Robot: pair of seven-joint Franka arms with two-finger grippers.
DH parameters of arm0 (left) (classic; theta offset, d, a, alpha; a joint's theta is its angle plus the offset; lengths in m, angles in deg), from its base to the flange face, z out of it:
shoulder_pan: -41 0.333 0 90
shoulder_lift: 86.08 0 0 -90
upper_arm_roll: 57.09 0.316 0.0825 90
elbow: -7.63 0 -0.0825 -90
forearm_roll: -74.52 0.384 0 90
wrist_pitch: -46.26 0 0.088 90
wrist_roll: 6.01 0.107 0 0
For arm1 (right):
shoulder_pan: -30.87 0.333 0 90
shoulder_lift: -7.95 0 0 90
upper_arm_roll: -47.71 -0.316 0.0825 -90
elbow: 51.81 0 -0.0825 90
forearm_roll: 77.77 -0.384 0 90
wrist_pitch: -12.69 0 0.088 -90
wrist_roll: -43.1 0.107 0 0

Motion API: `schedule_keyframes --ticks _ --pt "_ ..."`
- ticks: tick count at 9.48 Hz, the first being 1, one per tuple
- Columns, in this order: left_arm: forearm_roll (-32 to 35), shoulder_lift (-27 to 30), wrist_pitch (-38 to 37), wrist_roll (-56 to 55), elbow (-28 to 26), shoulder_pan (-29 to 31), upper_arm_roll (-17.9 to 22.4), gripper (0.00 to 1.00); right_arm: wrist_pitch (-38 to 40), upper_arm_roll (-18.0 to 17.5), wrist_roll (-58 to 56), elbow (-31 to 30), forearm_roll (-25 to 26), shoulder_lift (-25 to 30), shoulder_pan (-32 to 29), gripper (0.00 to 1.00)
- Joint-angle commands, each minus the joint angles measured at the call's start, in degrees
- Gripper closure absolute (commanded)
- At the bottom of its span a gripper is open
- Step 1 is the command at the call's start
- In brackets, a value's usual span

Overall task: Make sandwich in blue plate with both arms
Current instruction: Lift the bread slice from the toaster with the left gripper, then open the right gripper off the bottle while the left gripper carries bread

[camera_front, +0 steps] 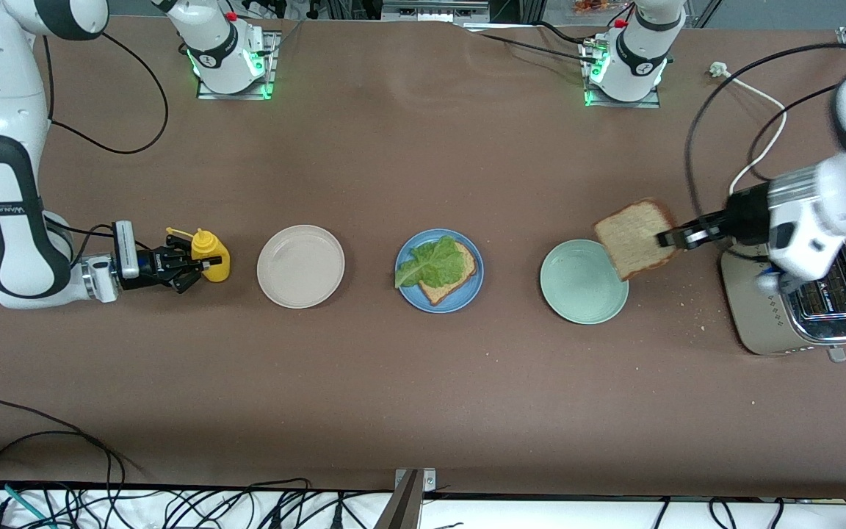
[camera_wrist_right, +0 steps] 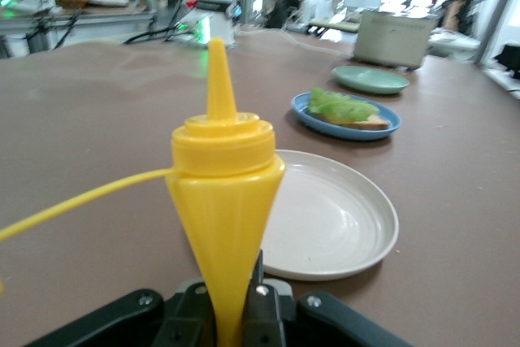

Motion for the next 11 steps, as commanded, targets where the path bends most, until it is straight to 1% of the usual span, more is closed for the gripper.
schedule_keyframes --ticks 1,2,3,5,6,8,11 --pt "-3.3 0.2 18.1 -9.5 -9.2 -8.2 -0.3 1.00 4.0 -0.2 -1.3 -3.6 -10.1 -4.2 -2.8 0.89" --pt "-5.2 0.1 24.5 -10.6 -11.5 -11.1 -0.3 1.00 4.0 -0.2 -1.0 -5.2 -12.1 -4.2 -2.8 0.89" --pt "-5.9 -0.9 28.4 -10.6 -13.0 -13.1 -0.3 1.00 4.0 -0.2 -0.4 -7.0 -13.3 -4.2 -2.7 0.89" --pt "-6.0 -1.9 37.4 -10.6 -17.2 -17.8 -0.4 1.00 4.0 -0.2 0.1 -9.6 -14.3 -4.1 -2.7 0.89" --pt "-6.0 -2.6 41.6 -10.6 -18.7 -20.2 -0.4 1.00 4.0 -0.1 0.3 -9.7 -14.3 -4.0 -2.7 0.59" --pt "-6.0 -5.6 47.6 -10.6 -19.2 -24.6 -0.3 1.00 2.5 0.4 0.4 -9.4 -13.9 -2.7 -2.7 0.00" --pt "-5.8 -10.1 56.3 -12.7 -19.1 -30.0 0.2 1.00 1.9 3.7 0.4 -9.1 -13.7 -1.6 -2.7 0.00"
